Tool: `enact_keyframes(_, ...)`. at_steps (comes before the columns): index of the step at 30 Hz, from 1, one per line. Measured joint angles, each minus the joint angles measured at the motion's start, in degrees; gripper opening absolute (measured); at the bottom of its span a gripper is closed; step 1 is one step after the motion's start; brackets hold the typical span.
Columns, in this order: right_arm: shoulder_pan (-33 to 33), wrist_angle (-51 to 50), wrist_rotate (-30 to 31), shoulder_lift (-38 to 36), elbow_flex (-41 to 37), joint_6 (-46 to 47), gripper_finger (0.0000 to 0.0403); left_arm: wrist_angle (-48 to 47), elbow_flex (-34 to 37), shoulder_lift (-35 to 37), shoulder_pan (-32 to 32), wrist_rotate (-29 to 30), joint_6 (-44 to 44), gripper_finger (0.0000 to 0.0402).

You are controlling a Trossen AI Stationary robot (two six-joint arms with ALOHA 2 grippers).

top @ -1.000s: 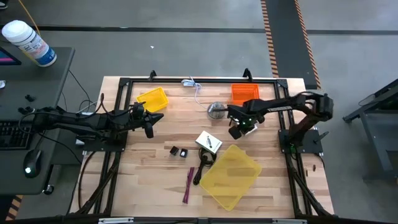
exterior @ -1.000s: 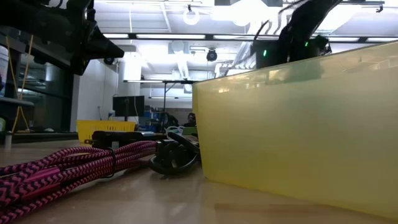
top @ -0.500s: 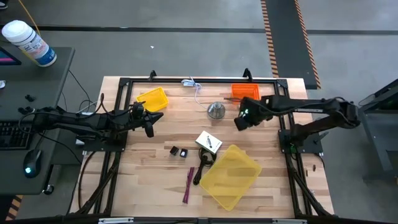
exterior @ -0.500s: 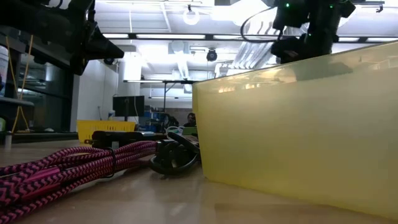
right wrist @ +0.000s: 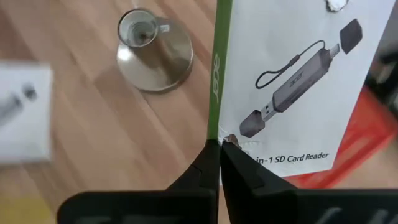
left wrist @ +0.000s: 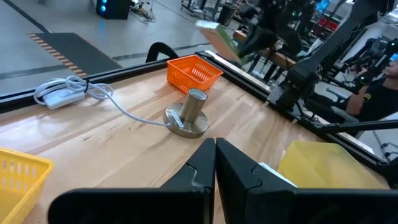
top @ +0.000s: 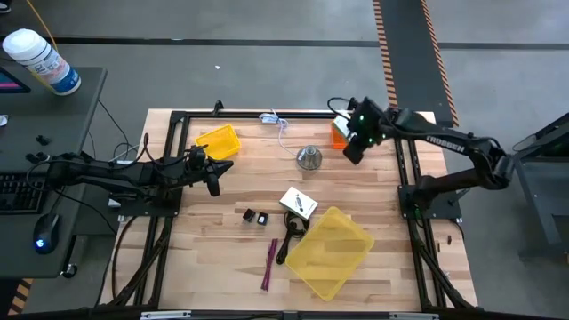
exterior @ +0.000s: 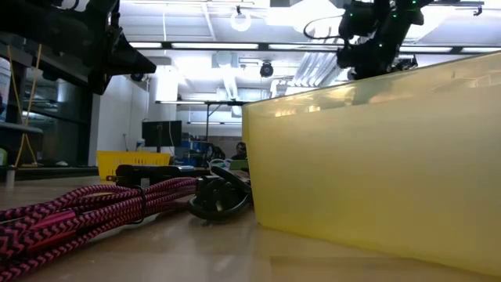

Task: Pick and place items into bin
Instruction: Put the top white card reader box into the orange bin

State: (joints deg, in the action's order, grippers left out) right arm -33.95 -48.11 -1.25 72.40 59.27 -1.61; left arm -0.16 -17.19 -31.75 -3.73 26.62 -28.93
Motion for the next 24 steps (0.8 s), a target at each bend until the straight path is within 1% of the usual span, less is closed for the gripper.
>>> enact_keyframes(2,-0.91,-0.96,0.13,0.81,1.68,-12.08,0.0000,-0.02,0.00,-0.02,0.00,-0.07,0.01,0.0001)
enact_keyframes(4,-0.93,-1.94,3.84,1.95,3.33,-21.36,0.0000,0.00,0.00,-0.02,-0.01,-0.11,0.02,0.0001)
enact_keyframes(6,-0.93,-3.54,7.21,3.63,4.48,-28.04,0.0000,0.00,0.00,0.00,0.01,-0.20,0.00,0.0001)
enact_keyframes(8,-1.54,-5.32,9.26,5.82,4.85,-33.16,0.0000,-0.01,0.00,0.00,0.01,-0.48,-0.01,0.0001)
enact_keyframes(11,-2.99,-7.34,10.82,9.59,4.85,-36.65,0.0000,0.00,0.00,0.00,0.01,-0.66,-0.02,0.0001)
enact_keyframes(15,-5.06,-6.62,13.59,13.76,4.85,-36.87,0.0000,0.02,0.00,0.00,0.01,-0.66,-0.80,0.0001)
enact_keyframes(19,-6.60,-6.52,14.10,15.90,4.85,-38.51,0.0000,0.02,0.00,-0.02,0.01,-0.66,-1.58,0.0001)
enact_keyframes(24,-6.68,-5.43,16.86,16.55,4.85,-40.34,0.0002,0.02,0.00,0.00,0.01,-0.66,-1.67,0.0001)
